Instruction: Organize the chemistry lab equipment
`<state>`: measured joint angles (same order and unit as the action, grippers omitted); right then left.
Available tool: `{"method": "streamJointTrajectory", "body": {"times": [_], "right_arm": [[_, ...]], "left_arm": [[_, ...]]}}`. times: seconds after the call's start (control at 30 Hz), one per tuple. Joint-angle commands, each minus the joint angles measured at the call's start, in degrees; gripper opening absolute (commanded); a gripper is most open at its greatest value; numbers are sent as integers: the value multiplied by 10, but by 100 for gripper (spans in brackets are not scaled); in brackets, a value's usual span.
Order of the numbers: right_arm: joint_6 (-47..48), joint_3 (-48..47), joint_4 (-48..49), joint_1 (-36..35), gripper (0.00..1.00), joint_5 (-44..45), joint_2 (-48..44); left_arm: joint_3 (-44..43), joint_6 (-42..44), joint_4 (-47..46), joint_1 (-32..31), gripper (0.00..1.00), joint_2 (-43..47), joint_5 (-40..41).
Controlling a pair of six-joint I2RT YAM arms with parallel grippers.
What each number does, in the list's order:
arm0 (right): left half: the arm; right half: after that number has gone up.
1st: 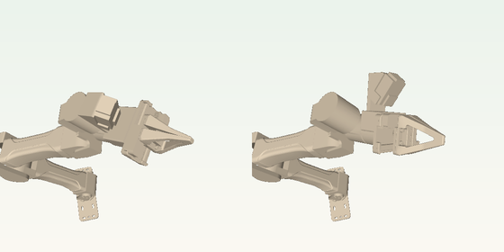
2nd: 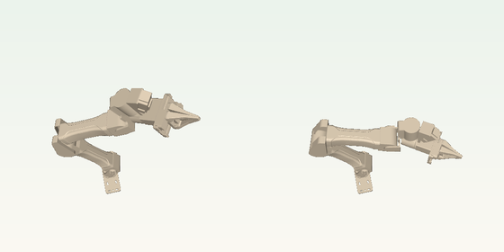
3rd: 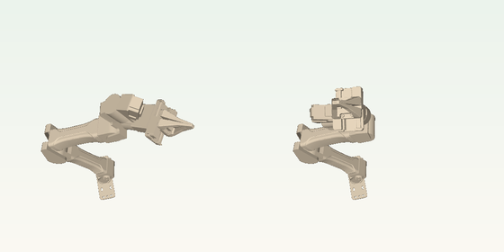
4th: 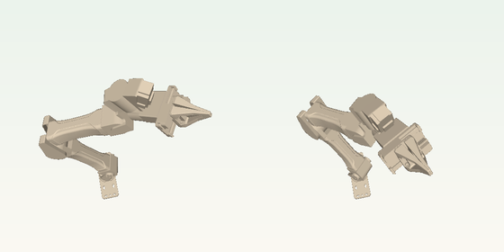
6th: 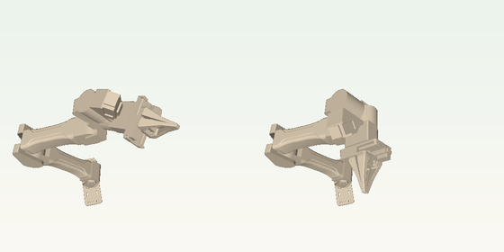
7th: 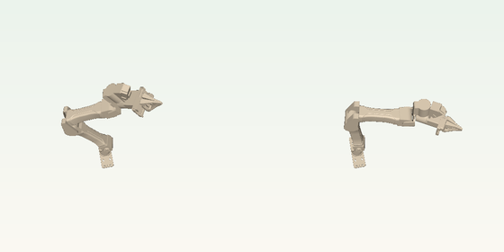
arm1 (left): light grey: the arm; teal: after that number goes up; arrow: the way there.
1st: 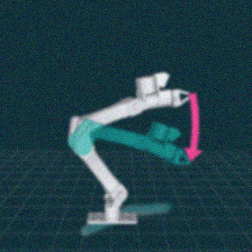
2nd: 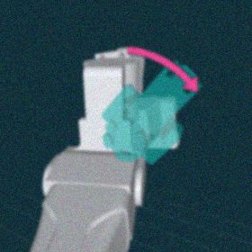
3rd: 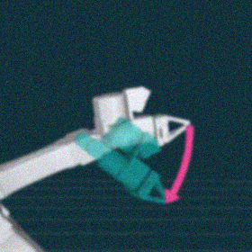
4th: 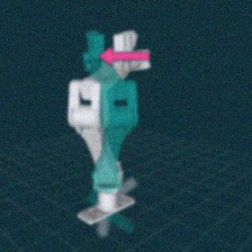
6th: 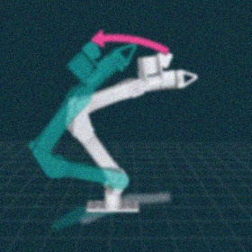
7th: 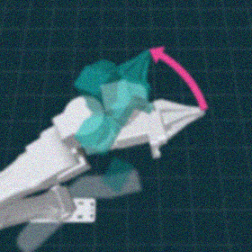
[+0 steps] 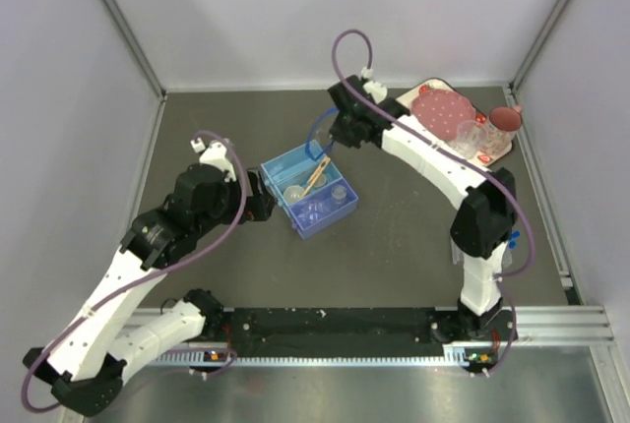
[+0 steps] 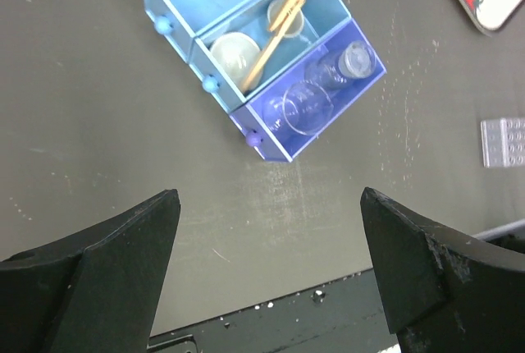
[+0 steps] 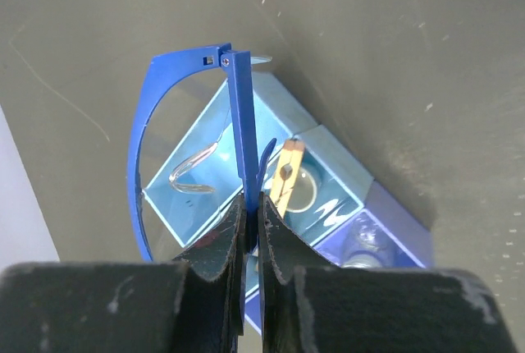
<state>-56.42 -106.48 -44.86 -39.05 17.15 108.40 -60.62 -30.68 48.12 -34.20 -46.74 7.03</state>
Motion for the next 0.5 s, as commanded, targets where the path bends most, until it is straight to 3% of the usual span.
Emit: {"method": "streamJointTrajectory", "body": {"times": [0.0,0.47], "right_arm": [[-70,-55,11,-37,0,7,35],[-244,-98,21,-104,0,91,117]], "left_arm": [[-39,-30,29,2,97,29,81],[-41,-61,102,2,98,93,142]]}}
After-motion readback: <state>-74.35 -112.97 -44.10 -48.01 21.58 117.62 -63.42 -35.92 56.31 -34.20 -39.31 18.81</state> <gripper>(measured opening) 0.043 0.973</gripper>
